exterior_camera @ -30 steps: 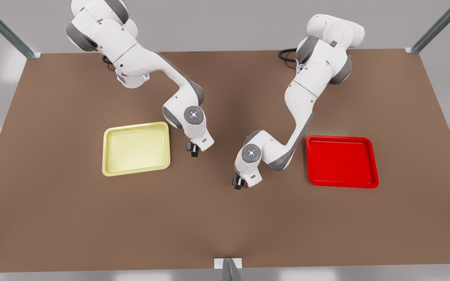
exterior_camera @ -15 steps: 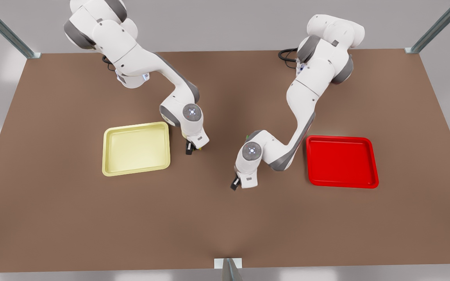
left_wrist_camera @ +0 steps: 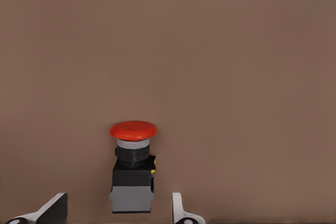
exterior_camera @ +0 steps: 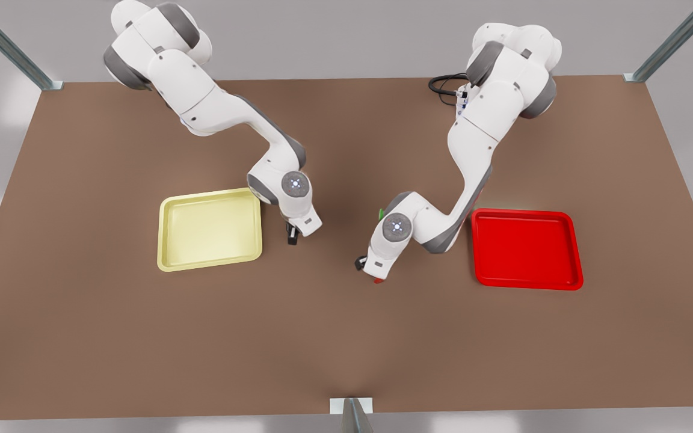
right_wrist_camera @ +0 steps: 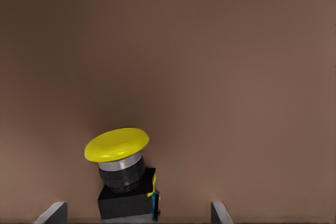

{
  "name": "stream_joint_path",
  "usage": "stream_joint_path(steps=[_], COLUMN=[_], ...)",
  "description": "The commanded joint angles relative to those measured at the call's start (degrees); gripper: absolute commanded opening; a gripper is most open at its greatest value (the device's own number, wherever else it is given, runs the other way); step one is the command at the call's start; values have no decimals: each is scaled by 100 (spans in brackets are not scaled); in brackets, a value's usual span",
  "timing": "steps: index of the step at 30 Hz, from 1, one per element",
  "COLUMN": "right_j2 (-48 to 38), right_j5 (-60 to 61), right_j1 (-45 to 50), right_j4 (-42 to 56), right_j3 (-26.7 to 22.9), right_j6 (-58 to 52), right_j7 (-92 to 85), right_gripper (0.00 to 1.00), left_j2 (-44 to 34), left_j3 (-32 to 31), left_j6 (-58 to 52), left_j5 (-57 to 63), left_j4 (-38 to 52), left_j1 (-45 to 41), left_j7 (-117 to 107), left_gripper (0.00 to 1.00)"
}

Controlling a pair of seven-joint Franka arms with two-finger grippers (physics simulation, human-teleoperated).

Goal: Place the switches on the corresponding trays according to their colors

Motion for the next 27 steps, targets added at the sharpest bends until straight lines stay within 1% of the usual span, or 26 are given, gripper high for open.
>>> stream_joint_path(steps=[1,4,6,9,10,11,12,15,16,17,18,19,20,21,22,23,24,27], right_j2=[0,-62,-97,-88,-71,-71,-27,-35,-44,-62,-79,-88,-79,-79,-79,-79,-79,-53], right_j5=[-35,-184,-456,-615,-615,-615,-615,-615,-615,-615,-615,-624,-624,-624,-633,-624,-624,-624], right_j1=[0,-9,-9,-17,-158,-149,-141,-114,-105,-105,-97,-105,-105,-105,-105,-105,-105,-132], right_j4=[0,-114,-193,-237,-422,-431,-431,-431,-431,-422,-422,-422,-413,-404,-404,-404,-404,-422], right_j3=[-9,-9,0,-9,-9,0,-9,0,0,9,18,18,18,18,9,18,9,9], right_j6=[9,18,18,105,378,334,325,316,325,325,369,387,422,431,439,439,439,431], right_j7=[0,0,0,-44,-44,0,9,26,26,18,0,9,0,0,0,0,0,0], right_gripper=[100,100,100,100,100,100,100,100,98,92,85,85,79,70,66,60,56,57], left_j2=[8,70,219,342,334,316,307,316,325,325,334,334,351,360,386,395,395,509], left_j3=[0,0,9,44,44,44,53,132,132,132,132,132,132,132,132,132,141,158], left_j6=[6,50,59,68,68,68,68,120,164,199,217,331,349,349,349,349,349,384], left_j5=[10,-51,-25,-7,1,36,221,212,221,221,221,221,230,230,230,327,344,414], left_j4=[0,0,88,264,308,299,290,299,299,281,246,237,237,237,237,237,237,246], left_j1=[-1,-203,-229,-247,-247,-247,-247,-247,-255,-264,-273,-291,-326,-352,-361,-361,-361,-361], left_j7=[88,-43,-210,-237,-228,-219,-228,-307,-325,-369,-404,-465,-527,-553,-580,-588,-606,-650], left_gripper=[98,98,96,96,97,98,98,98,98,96,92,90,87,84,80,79,77,74])
